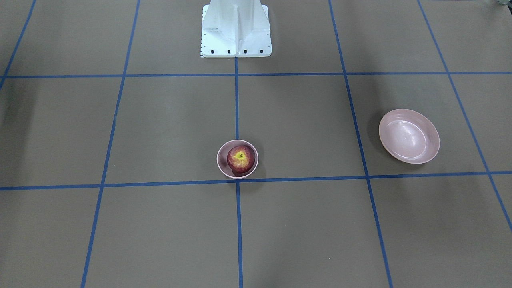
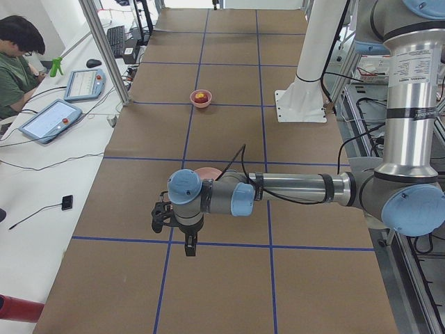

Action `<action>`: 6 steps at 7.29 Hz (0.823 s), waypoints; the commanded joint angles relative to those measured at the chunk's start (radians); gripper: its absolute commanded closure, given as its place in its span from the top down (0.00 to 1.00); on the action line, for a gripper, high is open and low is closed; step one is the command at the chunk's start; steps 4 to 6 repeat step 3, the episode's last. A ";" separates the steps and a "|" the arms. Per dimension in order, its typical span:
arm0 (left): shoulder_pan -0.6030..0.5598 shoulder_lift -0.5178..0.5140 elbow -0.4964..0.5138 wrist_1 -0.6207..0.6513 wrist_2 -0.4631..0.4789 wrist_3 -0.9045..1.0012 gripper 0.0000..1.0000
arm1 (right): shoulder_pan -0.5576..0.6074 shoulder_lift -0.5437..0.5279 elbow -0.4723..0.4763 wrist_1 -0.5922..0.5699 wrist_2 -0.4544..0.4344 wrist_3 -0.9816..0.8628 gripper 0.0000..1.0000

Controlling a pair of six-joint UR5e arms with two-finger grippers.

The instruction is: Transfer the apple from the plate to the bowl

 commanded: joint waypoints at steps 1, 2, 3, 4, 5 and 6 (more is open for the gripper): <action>0.000 0.000 0.001 0.000 0.001 0.002 0.99 | 0.001 0.000 0.001 0.000 0.000 0.000 1.00; 0.002 -0.002 0.001 0.000 0.001 0.002 0.99 | 0.001 0.000 0.002 0.000 0.000 0.000 1.00; 0.002 -0.002 0.001 0.000 0.001 0.002 0.99 | 0.001 0.000 0.004 -0.002 0.000 -0.002 1.00; 0.002 -0.002 0.001 0.000 0.001 0.002 0.99 | 0.001 0.000 0.004 -0.002 0.000 -0.002 1.00; 0.002 -0.002 0.001 0.000 0.001 0.002 0.99 | 0.001 0.000 0.004 -0.002 0.000 -0.002 1.00; 0.002 -0.002 0.001 0.000 0.001 0.002 0.99 | 0.001 0.000 0.004 -0.002 0.000 -0.002 1.00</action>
